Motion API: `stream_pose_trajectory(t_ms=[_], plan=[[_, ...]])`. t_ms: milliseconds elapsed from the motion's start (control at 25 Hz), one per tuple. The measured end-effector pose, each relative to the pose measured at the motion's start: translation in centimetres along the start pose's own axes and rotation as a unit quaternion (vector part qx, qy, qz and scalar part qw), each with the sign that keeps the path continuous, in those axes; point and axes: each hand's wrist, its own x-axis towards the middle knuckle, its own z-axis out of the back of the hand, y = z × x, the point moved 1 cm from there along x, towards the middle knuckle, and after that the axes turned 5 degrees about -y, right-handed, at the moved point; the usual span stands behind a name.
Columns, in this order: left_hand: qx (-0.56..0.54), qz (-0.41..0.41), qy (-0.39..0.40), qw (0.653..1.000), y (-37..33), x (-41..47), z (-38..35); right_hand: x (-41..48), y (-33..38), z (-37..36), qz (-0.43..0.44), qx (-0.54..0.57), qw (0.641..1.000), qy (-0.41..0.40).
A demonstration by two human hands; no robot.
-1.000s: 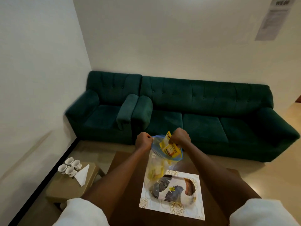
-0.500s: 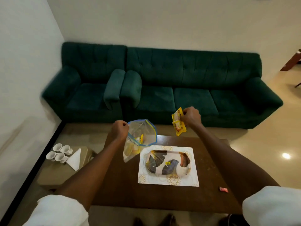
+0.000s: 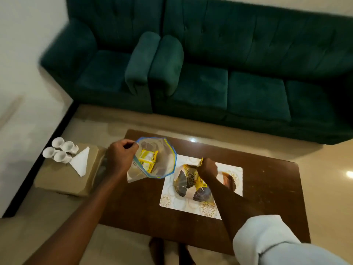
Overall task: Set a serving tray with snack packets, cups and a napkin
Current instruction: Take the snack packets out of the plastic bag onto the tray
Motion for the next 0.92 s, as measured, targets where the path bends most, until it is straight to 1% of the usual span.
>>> stream_pose_trajectory(t_ms=[160, 240, 360, 520, 640, 720, 840, 920], plan=[[-0.027, 0.018, 0.003, 0.999, 2.3, 0.3, -2.0, 5.2, 0.8, -4.3, 0.006, -0.024, 0.999, 0.023], [-0.028, 0.028, -0.014, 0.999, 3.6, 0.0, -2.7, 6.9, 1.6, -6.6, 0.007, -0.023, 0.999, 0.029], [-0.028, 0.028, -0.039, 0.998, 5.1, -0.2, -2.7, 8.0, 3.0, -10.3, 0.033, -0.014, 0.998, 0.053], [-0.041, 0.039, -0.039, 0.998, 6.3, 0.0, -2.3, 8.2, 3.2, -14.1, 0.038, -0.014, 0.996, 0.085], [-0.054, 0.041, -0.036, 0.997, 6.4, 0.3, -2.0, 8.3, 3.3, -15.3, 0.051, -0.012, 0.994, 0.091], [-0.061, 0.044, -0.036, 0.997, 6.4, 0.2, -2.0, 8.5, 3.4, -15.5, 0.044, -0.006, 0.995, 0.092], [-0.064, 0.046, -0.037, 0.996, 6.3, 0.0, -1.7, 8.6, 3.4, -15.1, 0.032, 0.032, 0.995, 0.094], [-0.058, 0.048, -0.036, 0.997, 6.1, -0.1, -1.5, 8.1, 3.5, -14.2, 0.017, 0.078, 0.993, 0.085]])
